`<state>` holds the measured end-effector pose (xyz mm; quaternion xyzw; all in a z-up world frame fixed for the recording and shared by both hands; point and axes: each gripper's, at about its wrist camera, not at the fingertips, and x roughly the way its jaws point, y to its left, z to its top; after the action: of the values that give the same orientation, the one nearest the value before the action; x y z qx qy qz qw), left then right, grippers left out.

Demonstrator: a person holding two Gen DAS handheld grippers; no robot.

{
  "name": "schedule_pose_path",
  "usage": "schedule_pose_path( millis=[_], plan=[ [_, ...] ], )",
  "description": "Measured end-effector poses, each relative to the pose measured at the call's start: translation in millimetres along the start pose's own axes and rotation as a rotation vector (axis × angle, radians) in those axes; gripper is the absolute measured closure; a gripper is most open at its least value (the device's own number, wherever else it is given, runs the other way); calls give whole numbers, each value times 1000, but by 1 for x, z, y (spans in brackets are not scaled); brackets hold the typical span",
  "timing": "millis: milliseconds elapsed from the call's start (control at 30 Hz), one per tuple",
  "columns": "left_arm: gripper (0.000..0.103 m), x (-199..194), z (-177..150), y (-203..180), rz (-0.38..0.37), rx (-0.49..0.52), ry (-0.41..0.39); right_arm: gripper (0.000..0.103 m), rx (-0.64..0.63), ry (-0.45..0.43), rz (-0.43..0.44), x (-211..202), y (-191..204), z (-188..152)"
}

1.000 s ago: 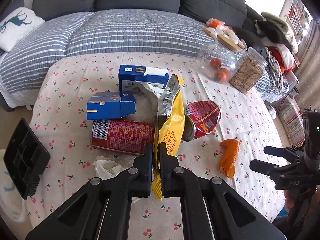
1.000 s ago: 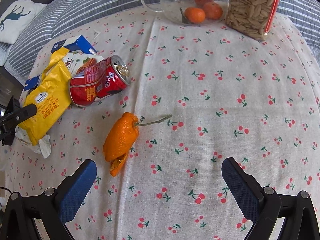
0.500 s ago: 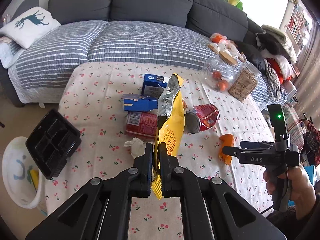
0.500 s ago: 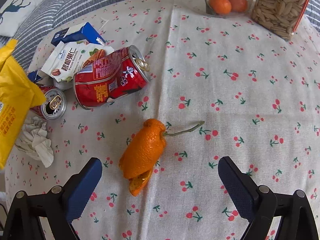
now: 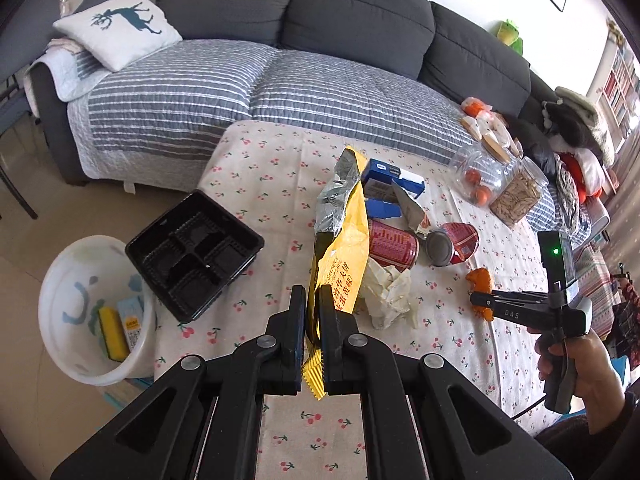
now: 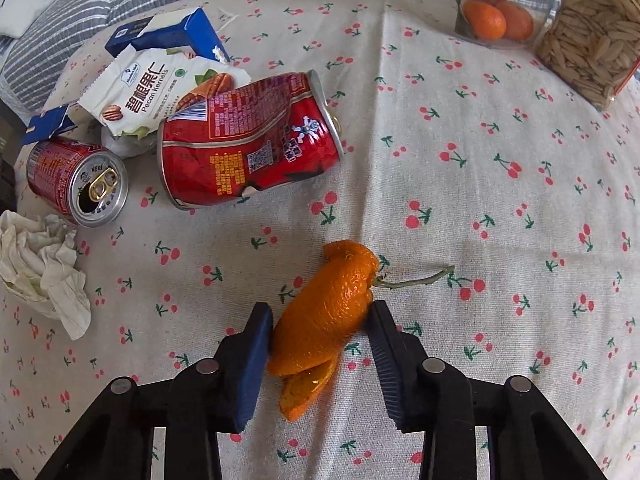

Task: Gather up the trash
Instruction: 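Grasp the yellow snack bag with the left tool while the right tool grasps the orange peel, then drop the yellow snack bag into the white bucket with the left tool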

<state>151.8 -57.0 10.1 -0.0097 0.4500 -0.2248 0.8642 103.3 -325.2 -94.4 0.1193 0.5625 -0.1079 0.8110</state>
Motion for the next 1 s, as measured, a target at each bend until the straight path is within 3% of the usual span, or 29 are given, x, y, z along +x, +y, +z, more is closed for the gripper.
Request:
schedule_pose_path(
  millis=[67, 167, 533, 1000],
  plan=[
    [97, -5, -2, 9, 8, -16, -8, 75, -17, -3, -3, 0, 5, 0],
    [97, -14, -4, 24, 16, -45, -24, 83, -43, -9, -2, -1, 14, 0],
    [97, -48, -11, 93, 71, -173, -96, 85, -113, -79, 37, -22, 62, -2],
    [97, -61, -34, 201, 256, -339, -114, 85, -230, -160, 126, -52, 138, -7]
  ],
)
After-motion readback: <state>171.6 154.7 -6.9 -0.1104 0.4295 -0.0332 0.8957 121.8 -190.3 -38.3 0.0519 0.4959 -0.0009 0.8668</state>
